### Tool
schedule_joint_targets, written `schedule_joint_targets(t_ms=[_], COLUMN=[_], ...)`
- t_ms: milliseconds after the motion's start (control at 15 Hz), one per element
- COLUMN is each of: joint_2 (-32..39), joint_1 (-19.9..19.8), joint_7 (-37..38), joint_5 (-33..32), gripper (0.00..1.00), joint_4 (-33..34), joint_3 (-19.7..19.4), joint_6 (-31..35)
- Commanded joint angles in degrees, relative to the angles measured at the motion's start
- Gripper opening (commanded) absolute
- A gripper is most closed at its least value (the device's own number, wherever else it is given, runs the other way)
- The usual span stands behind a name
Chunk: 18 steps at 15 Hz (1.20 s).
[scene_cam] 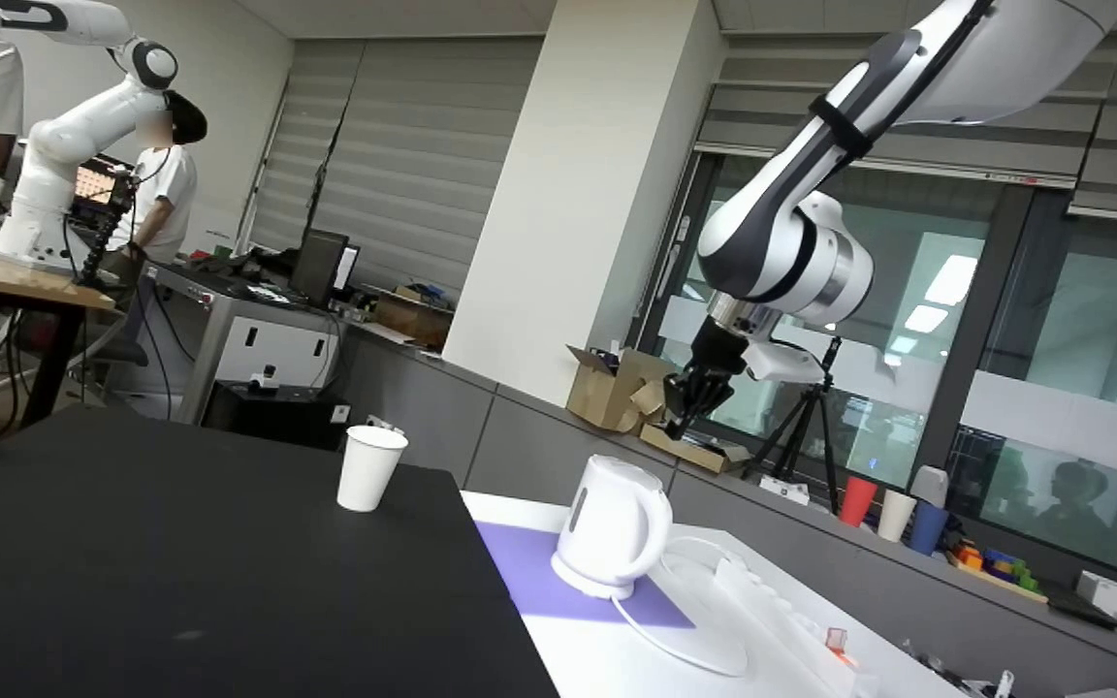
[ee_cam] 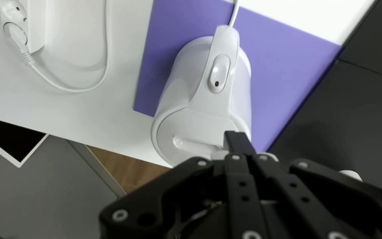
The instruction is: Turn off the electric kettle
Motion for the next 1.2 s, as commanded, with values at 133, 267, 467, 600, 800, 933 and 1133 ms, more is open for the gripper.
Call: schedule_joint_targets(t_ms=[133, 267, 467, 600, 800, 933, 1133], joint_2=[6.1, 8.0, 10.3, 11.4, 12.4, 12.8, 13.0], joint_1=[-4.9, -5.8, -7.1, -7.5, -8.2, -8.9, -9.9], joint_7=[4.4, 6.4, 9.2, 10.5, 11.6, 11.6, 11.7], joint_5=[-3.8, -6.4, -10.2, -11.8, -12.9, -12.8, -12.7], gripper=[0.00, 0.00, 0.00, 0.00, 0.00, 0.00, 0.00], joint_4=[3.4, 4.3, 5.7, 6.5, 7.3, 7.6, 7.8], joint_3=[4.7, 5.3, 5.5, 5.3, 5.5, 6.2, 7.1], joint_6=[1.1, 1.6, 1.5, 1.1, 1.3, 1.8, 2.1])
